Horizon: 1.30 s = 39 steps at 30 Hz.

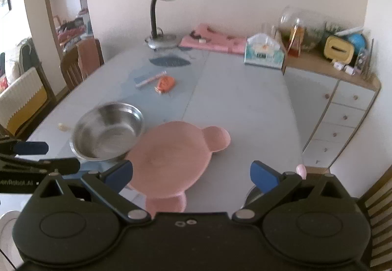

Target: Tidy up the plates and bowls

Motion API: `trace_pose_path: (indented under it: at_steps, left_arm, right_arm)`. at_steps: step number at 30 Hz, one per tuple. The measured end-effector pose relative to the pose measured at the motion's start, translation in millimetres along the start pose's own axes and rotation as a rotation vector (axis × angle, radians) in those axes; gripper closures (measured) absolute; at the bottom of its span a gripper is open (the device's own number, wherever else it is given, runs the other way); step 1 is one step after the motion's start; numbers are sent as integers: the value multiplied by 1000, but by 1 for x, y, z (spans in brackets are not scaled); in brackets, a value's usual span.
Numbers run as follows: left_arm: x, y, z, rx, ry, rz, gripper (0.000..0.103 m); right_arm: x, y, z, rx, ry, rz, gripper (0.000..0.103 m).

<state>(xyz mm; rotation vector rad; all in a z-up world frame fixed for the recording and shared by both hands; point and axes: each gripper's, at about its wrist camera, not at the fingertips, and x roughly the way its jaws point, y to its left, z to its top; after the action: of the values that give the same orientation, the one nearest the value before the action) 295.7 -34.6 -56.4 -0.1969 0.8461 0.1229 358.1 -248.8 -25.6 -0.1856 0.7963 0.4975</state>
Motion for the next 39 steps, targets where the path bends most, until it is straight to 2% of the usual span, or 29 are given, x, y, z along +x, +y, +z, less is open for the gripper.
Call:
trace_pose_path:
  at_steps: [7,16,20,22,25,31,34,39]
  left_arm:
    - [64,-14,13,-39,130,40,24]
    - [118,-16,16,-89,228,93,25]
    - [134,-18,17,-105,258,95,36]
    - [140,-21,15,-99,267,105,38]
    - [147,-23,15,-97,279,113,50]
    - [155,-17,17,-126,288,150,71]
    - [154,-14,17,-135,285,161,78]
    - [152,-12,16,-132,280,185,92]
  right_arm:
    - [62,-26,15,7,105,24,3]
    - [126,-35,17,41,243,42,13]
    - [142,-38,16,72,290,45,20]
    - [148,-40,14,98,314,48,26]
    - [155,-42,10,123,341,54,32]
    - [158,-45,4,158,364,60,52]
    - [158,-45,0,173,373,64,69]
    - [158,-39,0,168,368,72,89]
